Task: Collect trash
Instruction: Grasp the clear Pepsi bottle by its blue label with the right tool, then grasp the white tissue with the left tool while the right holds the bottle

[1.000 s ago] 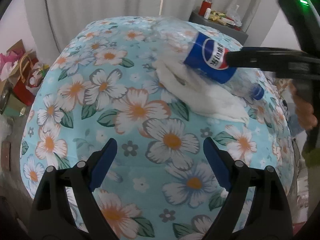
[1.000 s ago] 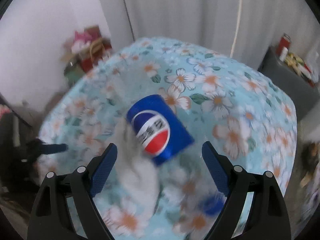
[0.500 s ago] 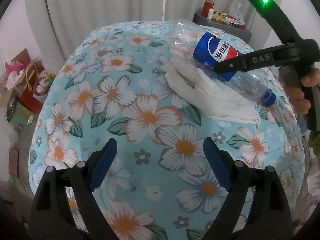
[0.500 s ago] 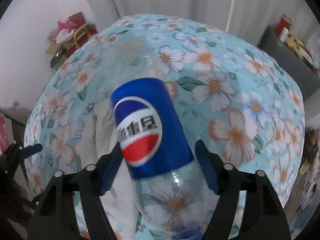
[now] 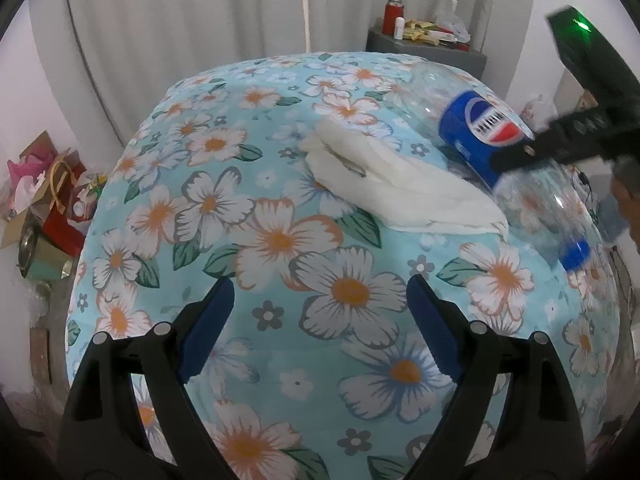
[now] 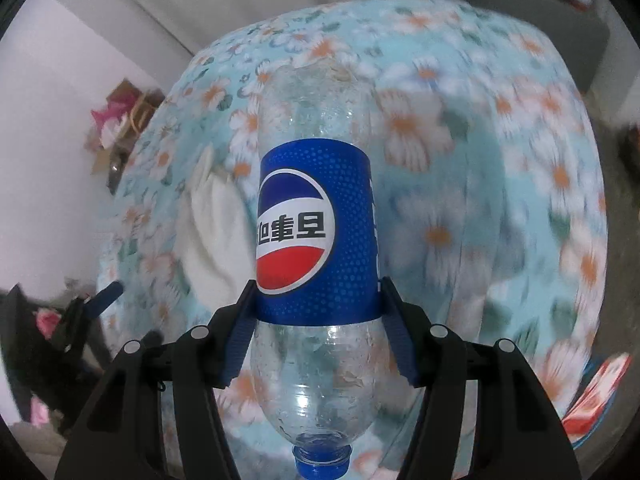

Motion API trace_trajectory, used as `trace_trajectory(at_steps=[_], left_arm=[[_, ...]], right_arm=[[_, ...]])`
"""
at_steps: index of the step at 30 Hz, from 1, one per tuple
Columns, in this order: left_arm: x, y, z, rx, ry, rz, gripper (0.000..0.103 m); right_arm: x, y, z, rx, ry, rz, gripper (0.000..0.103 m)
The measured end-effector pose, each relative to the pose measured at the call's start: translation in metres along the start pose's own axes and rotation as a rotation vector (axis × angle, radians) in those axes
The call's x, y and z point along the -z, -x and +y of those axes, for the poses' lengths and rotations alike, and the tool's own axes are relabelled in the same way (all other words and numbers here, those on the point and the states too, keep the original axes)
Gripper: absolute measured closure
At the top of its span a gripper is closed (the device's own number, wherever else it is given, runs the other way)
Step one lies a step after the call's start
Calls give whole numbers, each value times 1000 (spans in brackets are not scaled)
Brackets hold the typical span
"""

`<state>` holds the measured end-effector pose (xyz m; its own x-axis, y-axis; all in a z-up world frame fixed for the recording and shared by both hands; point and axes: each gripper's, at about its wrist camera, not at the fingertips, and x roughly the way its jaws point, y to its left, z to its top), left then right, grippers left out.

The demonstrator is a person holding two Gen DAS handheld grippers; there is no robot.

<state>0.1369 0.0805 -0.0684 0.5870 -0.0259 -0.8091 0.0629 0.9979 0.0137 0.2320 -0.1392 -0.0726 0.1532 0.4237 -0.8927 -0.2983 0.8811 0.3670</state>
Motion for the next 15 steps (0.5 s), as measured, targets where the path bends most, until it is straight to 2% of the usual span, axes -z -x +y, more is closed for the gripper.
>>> trace_trajectory(at_steps=[4,8,12,13,15], left_arm=[[4,-1,-3,32,-25,-5,20],[0,-2,0,94,3,-19,20],[-15,-7,2,210,62,-12,20],[-21,-9,2,261,81,-18,20],[-32,-16,1,303,110,-23,20]], right_arm=[[41,8,-7,-49,-78,-24,45],[81,15,-15,-78,-170,-84,45],[116,22,-18,-91,-247,-158,45],[122,22,-18,-95,-261,-170,45],[133,23,-18,-110,-286,-189,45]])
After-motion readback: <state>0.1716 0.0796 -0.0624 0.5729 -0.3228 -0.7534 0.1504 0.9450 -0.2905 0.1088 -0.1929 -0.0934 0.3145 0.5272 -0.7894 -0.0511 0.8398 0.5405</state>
